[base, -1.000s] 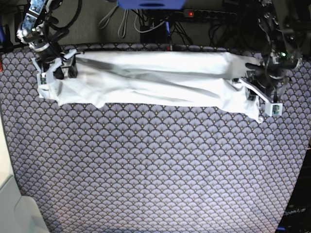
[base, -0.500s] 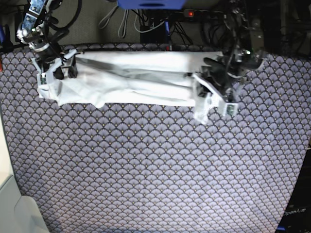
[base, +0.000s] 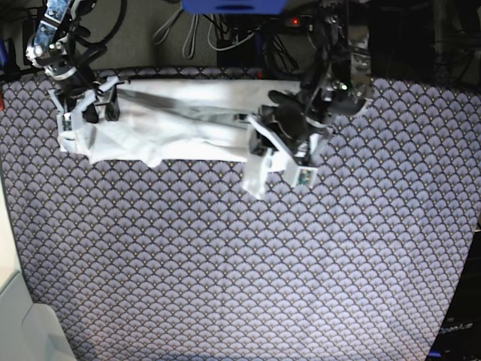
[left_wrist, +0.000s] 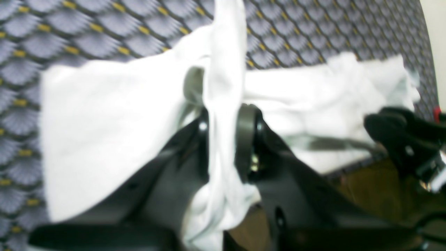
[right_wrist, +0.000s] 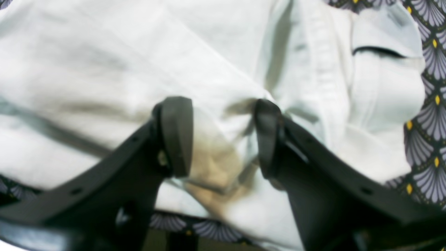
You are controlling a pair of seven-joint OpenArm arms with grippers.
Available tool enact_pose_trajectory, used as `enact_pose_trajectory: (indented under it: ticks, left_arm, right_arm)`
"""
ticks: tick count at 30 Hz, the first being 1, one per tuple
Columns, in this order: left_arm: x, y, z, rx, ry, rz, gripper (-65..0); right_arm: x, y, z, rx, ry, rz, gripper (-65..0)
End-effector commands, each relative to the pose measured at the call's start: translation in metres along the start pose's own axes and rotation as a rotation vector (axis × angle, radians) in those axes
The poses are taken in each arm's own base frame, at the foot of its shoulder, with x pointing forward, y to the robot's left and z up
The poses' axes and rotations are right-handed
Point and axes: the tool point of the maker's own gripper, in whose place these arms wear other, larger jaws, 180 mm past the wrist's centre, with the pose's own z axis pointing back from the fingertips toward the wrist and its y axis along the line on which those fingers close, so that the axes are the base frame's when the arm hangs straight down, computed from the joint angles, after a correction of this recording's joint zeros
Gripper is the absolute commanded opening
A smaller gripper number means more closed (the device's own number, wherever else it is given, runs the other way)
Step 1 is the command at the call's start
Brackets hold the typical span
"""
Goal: Fold the T-shirt properly
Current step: 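Grasp the shirt's other end with the left gripper and fold it toward the right gripper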
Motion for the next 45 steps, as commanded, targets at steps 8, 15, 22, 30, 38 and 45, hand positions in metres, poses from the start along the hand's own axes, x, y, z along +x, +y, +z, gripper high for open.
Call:
enact_pose_trajectory:
  ticks: [8,15,22,30,38,45]
  left_arm:
    - [0.007,-0.044,-0.014,-0.119,-0.051,-0.023,-64.7]
    - [0.003,-0.045,-0.022,-0.123,-0.049,0.000,-64.7]
    - [0.007,-0.033,-0.024,-0.040,-0.053,0.149,-64.7]
    - [0.006,-0.048,-0.028,0.033,-0.112,0.222,-64.7]
    - [0.008,-0.057,-0.033,0.037,-0.110,0.181,-64.7]
    - [0.007,-0.059,-0.033,0.031,-0.108,0.179,-64.6]
  right_arm:
    - [0.007,-0.002,0.002,-0.004,-0.024,0.009,-35.1]
    - [0.008,-0.004,0.003,-0.006,-0.025,0.015,-35.1]
    - [0.008,-0.003,0.003,-0.005,-0.025,0.016,-35.1]
    - [0.008,-0.003,0.003,-0.005,-0.025,0.016,-35.1]
    - [0.009,-0.004,0.002,-0.005,-0.026,0.016,-35.1]
    - [0.009,-0.004,0.002,-0.005,-0.026,0.016,-35.1]
